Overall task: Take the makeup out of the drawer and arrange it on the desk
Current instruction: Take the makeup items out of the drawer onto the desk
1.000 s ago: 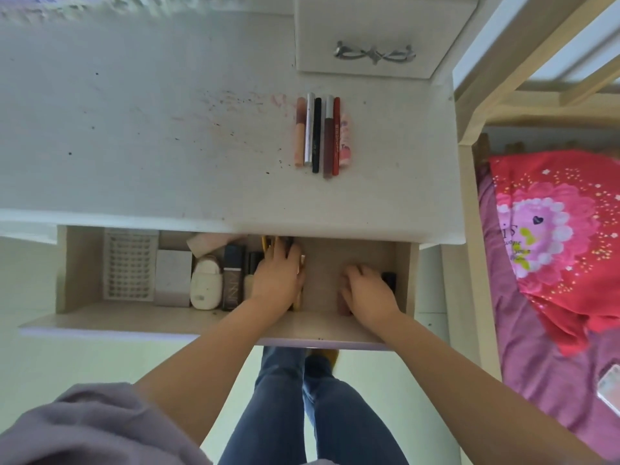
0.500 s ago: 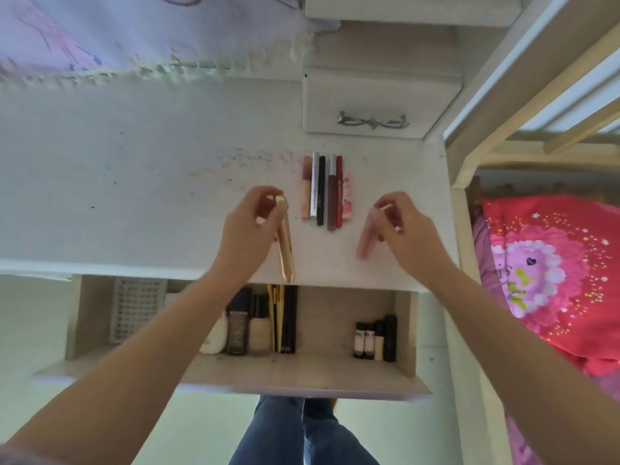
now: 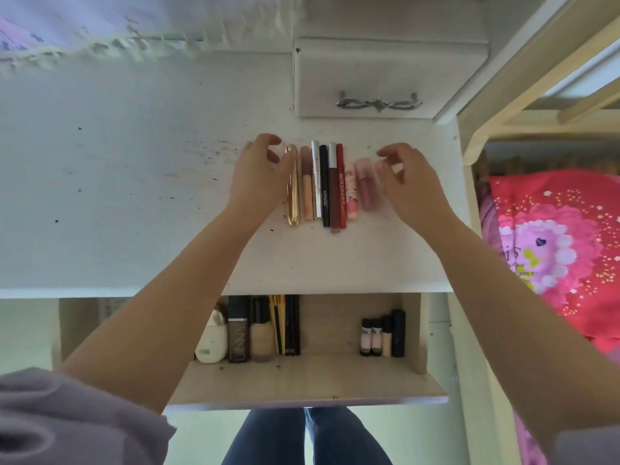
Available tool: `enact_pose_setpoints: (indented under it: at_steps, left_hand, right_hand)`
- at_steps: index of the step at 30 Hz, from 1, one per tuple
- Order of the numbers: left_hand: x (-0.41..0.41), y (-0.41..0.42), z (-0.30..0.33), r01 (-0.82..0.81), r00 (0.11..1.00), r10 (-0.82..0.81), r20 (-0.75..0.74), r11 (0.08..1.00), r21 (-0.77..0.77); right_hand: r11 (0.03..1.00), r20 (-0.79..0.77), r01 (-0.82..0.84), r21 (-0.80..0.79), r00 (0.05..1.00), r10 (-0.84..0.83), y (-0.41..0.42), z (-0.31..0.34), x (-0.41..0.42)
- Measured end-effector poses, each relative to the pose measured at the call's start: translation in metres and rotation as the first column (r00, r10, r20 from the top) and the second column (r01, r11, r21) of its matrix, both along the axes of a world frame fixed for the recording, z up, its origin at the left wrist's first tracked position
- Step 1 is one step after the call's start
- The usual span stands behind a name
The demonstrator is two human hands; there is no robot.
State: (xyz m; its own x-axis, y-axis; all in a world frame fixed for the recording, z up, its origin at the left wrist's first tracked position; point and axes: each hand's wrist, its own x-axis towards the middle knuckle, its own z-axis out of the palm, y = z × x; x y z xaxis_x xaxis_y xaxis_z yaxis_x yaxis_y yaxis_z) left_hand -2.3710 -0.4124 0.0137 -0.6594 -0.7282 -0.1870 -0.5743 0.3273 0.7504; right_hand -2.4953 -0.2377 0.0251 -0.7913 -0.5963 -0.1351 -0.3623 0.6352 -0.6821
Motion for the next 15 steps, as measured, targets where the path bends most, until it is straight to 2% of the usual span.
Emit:
enact_pose_setpoints:
  at_steps: [3, 5, 7, 9, 10, 12, 15]
  left_hand:
    - [0.043, 0.028, 0.011, 0.060, 0.985, -0.071, -0.159, 0.995, -0.076]
    - [0.085, 0.058, 0.008, 0.162, 0.971, -0.169, -0.169, 0.985, -0.057]
    - [0.128, 0.093, -0.009, 0.280, 0.960, -0.279, -0.034, 0.960, 0.018]
    - [0.159, 0.122, -0.032, 0.393, 0.899, -0.404, 0.171, 0.915, 0.092]
    - [0.168, 0.132, -0.043, 0.438, 0.840, -0.452, 0.299, 0.891, 0.116]
    - [0.173, 0.142, -0.060, 0.471, 0.738, -0.466, 0.489, 0.874, 0.121]
    - [0.160, 0.145, -0.082, 0.373, 0.766, -0.362, 0.531, 0.923, 0.092]
  right_hand:
    - [0.986, -0.063, -0.093, -0.142, 0.994, 0.084, 0.034, 0.016, 0.035]
    - [0.959, 0.007, -0.223, -0.172, 0.974, 0.228, 0.064, 0.012, 0.073]
    - [0.935, 0.085, -0.352, -0.028, 0.932, 0.354, 0.094, -0.010, 0.111]
    - [0.845, 0.140, -0.464, 0.267, 0.886, 0.442, 0.119, -0.043, 0.138]
    - [0.786, 0.177, -0.477, 0.393, 0.878, 0.444, 0.128, -0.058, 0.144]
    - [0.738, 0.201, -0.452, 0.500, 0.890, 0.409, 0.138, -0.078, 0.147]
    - [0.687, 0.185, -0.458, 0.565, 0.881, 0.435, 0.140, -0.099, 0.145]
